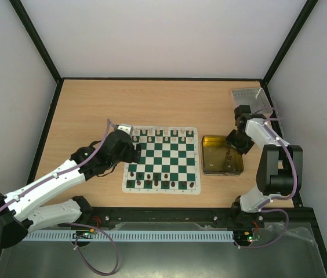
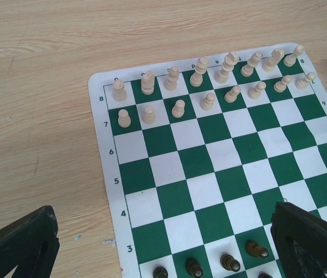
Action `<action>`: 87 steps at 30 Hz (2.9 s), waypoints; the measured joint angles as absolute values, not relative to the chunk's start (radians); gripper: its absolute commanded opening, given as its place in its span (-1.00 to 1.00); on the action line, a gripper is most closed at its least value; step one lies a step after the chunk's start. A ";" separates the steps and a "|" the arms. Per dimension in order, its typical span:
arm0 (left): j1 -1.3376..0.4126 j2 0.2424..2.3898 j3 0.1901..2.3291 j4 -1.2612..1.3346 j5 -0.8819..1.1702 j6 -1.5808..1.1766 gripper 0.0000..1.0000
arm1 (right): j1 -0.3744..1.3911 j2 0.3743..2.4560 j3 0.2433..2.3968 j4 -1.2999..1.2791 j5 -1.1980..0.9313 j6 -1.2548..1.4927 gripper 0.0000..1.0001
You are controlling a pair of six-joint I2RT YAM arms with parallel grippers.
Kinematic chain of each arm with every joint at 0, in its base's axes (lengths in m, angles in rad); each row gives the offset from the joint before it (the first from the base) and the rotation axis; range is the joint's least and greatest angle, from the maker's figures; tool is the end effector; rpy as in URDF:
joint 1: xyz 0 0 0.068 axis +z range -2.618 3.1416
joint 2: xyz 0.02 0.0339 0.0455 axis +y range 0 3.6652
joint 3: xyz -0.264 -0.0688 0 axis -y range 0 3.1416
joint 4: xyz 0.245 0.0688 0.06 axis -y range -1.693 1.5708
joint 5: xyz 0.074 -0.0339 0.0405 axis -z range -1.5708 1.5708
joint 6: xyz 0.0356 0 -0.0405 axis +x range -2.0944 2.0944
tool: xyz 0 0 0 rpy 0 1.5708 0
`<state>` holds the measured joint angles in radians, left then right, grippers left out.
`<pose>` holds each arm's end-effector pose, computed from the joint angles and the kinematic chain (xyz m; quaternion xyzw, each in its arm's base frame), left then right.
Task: Set up the chess pieces on the board
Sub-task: Pick up the chess piece from the storage box.
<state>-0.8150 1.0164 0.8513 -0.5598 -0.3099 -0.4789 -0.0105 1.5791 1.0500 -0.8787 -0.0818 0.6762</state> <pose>0.1542 -0.1478 0.2853 0.0882 0.8989 -0.1321 0.4084 0.2818 0.0000 0.1976 0.3321 0.9388 0.0651 0.0636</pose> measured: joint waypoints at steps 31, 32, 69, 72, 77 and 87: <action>-0.815 1.030 0.851 -0.559 -0.295 -0.475 0.99 | -0.035 1.718 1.110 -0.795 -0.156 0.680 -0.49; -0.815 1.030 0.851 -0.559 -0.295 -0.475 0.98 | -0.036 1.723 1.111 -0.794 -0.156 0.680 -0.49; -0.815 1.040 0.851 -0.543 -0.287 -0.474 0.98 | -0.047 1.716 1.137 -0.791 -0.158 0.676 -0.89; -0.815 1.044 0.851 -0.541 -0.284 -0.473 0.99 | -0.046 1.673 1.142 -0.799 -0.158 0.677 -0.89; -0.815 1.048 0.851 -0.540 -0.283 -0.472 0.99 | -0.017 1.626 1.141 -0.820 -0.157 0.677 -0.89; -0.814 1.048 0.851 -0.537 -0.280 -0.471 0.98 | 0.308 1.488 1.141 -0.891 -0.155 0.717 -0.88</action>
